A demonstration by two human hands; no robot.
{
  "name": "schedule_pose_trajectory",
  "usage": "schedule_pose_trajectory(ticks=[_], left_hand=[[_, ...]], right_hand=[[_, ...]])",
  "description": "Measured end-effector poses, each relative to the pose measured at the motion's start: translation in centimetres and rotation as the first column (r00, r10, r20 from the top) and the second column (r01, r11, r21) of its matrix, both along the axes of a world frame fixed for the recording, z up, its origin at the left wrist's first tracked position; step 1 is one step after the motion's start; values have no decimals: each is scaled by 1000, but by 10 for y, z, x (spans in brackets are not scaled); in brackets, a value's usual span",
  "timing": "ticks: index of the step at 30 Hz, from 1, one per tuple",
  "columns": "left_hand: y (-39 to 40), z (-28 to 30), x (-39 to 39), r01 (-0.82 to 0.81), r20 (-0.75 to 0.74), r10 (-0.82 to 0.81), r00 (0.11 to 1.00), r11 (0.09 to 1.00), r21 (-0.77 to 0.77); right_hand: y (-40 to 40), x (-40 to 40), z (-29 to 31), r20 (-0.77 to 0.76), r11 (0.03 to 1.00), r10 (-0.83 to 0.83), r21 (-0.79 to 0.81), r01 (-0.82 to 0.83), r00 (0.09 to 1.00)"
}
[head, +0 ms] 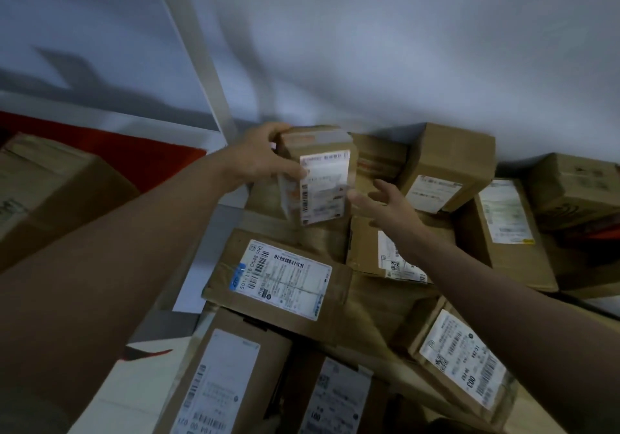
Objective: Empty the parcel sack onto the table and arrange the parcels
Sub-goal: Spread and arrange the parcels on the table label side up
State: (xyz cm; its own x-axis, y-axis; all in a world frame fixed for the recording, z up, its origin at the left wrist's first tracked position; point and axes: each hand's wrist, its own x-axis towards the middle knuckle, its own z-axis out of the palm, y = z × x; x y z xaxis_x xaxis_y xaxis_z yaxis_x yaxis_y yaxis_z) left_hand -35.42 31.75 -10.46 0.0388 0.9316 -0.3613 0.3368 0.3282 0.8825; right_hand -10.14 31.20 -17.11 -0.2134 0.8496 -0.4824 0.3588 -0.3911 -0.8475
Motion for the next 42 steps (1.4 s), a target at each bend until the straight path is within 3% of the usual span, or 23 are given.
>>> schedule_pose_trajectory(ticks=[3,6,9,13,16,18,21,25,27,28,31,34,38,42], left_hand=[[-12,0,-3,-65,283,119,952,979,-193],[-26,-6,1,-67,362,161,918,963,-260],[-38,-12,0,-75,386,192,902,952,-298],[-49,-10,5,-187,174,244,954,938,-290],[-46,-13,7,-361,33,373,927,914,-187],[-43,-16,10,-423,-27,424,905,896,-136],[-37,-22,16,-448,-120,437,891,891,-75],[-39,-27,23,-253,-206,244,948,967,-20],[-41,-38,20,-57,-382,66,922,998,35],[-40,-44,18,47,-506,-25,862,998,31],[-33,-60,18,264,-679,-204,705,964,-15],[-22,-66,25,319,-719,-252,647,947,-45],[-13,-67,36,333,-763,-350,543,924,-186],[-14,-69,40,314,-823,-323,467,931,-187]], right_hand=[[-2,0,3,-177,992,74,-88,-91,981],[-4,5,12,-348,976,82,-160,-145,934],[-4,14,12,-361,977,28,-187,-102,932],[-1,19,12,-290,978,-182,-150,143,940],[1,25,13,-177,930,-354,-173,325,918],[-1,25,11,-99,934,-335,-168,316,937],[-2,11,8,-76,967,-191,-185,175,979],[-3,-26,0,0,986,41,-161,-40,999],[-4,-37,-6,110,994,61,-98,-50,992],[-3,-39,-10,169,998,61,-35,-55,984],[14,-33,-18,387,976,46,177,-124,921],[40,-24,-22,609,926,44,274,-262,792],[78,-25,-21,770,849,41,310,-428,637],[103,-30,-37,876,833,63,218,-509,478]])
